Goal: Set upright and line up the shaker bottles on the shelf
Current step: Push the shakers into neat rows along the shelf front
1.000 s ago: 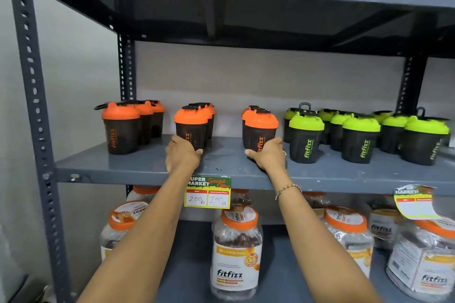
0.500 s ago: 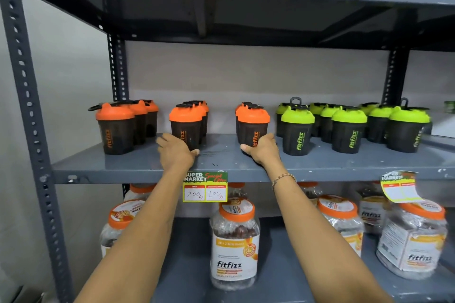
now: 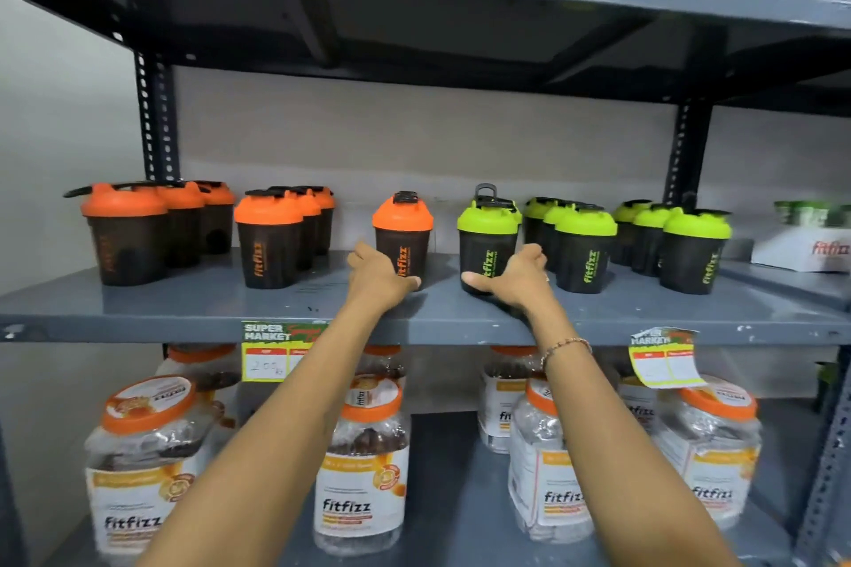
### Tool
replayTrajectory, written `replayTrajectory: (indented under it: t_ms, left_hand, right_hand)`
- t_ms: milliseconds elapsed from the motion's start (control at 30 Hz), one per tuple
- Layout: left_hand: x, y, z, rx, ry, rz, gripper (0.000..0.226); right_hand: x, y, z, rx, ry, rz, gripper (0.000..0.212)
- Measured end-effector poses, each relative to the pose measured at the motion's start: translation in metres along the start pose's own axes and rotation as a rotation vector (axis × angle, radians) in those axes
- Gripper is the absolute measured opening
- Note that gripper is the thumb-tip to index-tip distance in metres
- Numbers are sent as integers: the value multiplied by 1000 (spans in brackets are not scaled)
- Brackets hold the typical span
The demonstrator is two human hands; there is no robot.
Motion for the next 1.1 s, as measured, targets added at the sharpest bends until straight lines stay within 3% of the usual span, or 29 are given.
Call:
replayTrajectory:
  t_ms: [133,367,533,1100]
  left_hand:
    - [5,-7,18,41,-125,-105,101]
    - [3,-11,29,133,-141,-165,85]
    - [5,-11,32,118,-202,-141,80]
    - [5,0,31,54,-341,-139,71]
  right_hand:
    - [1,-9,6,-101,-4,-12,118]
    - [8,-17,15,-97,-79,-39,96]
    - [18,-22,8,-53,-86,-8,85]
    - [39,-28,-2,-8,-1,-50,86]
Point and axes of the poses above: each hand's wrist, its own y-axis away from the middle knuckle, its own z-axis out of the palm, x = y × z, the point moved 2 cm from there along -y, towards the middle knuckle, and after that the axes turned 8 degrees about x, right-handed, at the moved point
